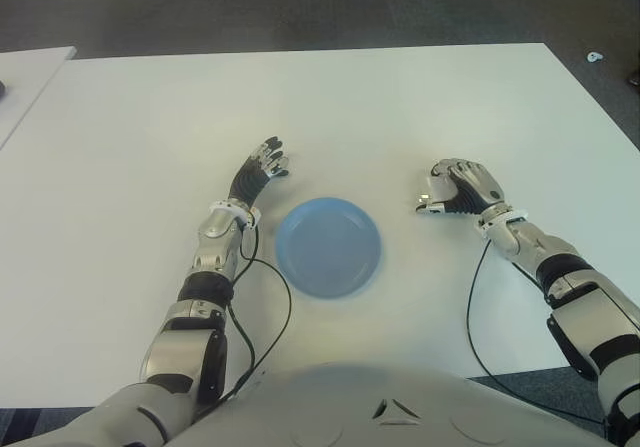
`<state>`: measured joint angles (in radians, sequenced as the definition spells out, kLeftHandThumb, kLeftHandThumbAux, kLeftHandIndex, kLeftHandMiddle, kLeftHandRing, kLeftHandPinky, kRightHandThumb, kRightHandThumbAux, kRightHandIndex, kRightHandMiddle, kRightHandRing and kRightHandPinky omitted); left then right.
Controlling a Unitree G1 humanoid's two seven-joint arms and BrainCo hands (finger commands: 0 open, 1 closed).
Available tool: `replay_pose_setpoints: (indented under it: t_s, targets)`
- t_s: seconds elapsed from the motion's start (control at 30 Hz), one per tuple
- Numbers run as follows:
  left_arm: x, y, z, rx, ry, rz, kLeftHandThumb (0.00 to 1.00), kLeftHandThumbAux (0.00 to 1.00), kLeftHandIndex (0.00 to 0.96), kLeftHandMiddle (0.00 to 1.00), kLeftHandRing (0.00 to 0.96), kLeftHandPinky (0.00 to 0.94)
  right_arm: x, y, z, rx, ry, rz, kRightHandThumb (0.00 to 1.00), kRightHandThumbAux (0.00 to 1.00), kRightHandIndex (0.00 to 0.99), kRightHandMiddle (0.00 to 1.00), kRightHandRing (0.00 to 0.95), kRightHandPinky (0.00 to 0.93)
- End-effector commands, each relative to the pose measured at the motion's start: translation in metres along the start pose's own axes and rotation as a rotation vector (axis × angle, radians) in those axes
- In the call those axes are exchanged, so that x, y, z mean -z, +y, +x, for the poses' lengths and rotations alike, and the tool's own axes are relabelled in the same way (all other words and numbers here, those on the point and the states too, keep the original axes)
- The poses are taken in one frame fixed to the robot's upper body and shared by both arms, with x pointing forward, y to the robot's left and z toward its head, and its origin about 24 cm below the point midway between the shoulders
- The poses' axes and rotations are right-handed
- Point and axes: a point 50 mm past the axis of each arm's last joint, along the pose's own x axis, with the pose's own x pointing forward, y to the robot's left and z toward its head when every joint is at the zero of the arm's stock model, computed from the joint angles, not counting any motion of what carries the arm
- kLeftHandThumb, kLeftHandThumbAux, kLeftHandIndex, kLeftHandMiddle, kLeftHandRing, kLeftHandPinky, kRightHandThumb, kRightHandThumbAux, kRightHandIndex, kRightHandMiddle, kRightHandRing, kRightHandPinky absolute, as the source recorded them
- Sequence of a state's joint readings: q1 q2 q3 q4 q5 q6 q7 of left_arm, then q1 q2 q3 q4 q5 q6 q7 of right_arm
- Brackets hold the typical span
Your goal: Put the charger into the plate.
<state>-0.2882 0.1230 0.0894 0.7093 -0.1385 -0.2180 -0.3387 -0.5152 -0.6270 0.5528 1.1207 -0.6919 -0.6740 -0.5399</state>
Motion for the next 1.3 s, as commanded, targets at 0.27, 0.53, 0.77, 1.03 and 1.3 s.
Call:
replay_pose_setpoints:
  t_s: [0.27,0.53,0.77,1.03,1.3]
  targets:
    - [0.026,-0.005,-0.011,0.002,0.115,-0.051,0.063,0.612,0.042,0.038,0.038,0.097,-0.001,0.017,-0.01,-0.157,0.022,0.06,0.726,0.726,0.844,0.891,0.881,0.884]
    - [0.027,-0.007,-0.01,0.003,0.115,-0.06,0.064,0.599,0.052,0.044,0.042,0.1,-0.001,0.015,-0.011,-0.164,0.019,0.067,0.697,0.74,0.847,0.894,0.878,0.881]
    - [0.026,-0.007,-0.01,0.002,0.108,-0.063,0.065,0.6,0.053,0.046,0.044,0.103,-0.006,0.004,-0.007,-0.106,-0.033,0.057,0.678,0.743,0.844,0.894,0.878,0.885]
    - [0.025,-0.004,-0.01,-0.008,0.105,-0.058,0.061,0.611,0.041,0.043,0.039,0.092,-0.053,-0.046,0.008,0.167,-0.245,-0.006,0.695,0.73,0.838,0.896,0.885,0.891]
    - [0.024,0.0,-0.008,-0.039,0.104,-0.069,0.08,0.62,0.038,0.043,0.041,0.094,-0.089,-0.059,-0.002,0.317,-0.301,0.013,0.812,0.708,0.842,0.898,0.895,0.888]
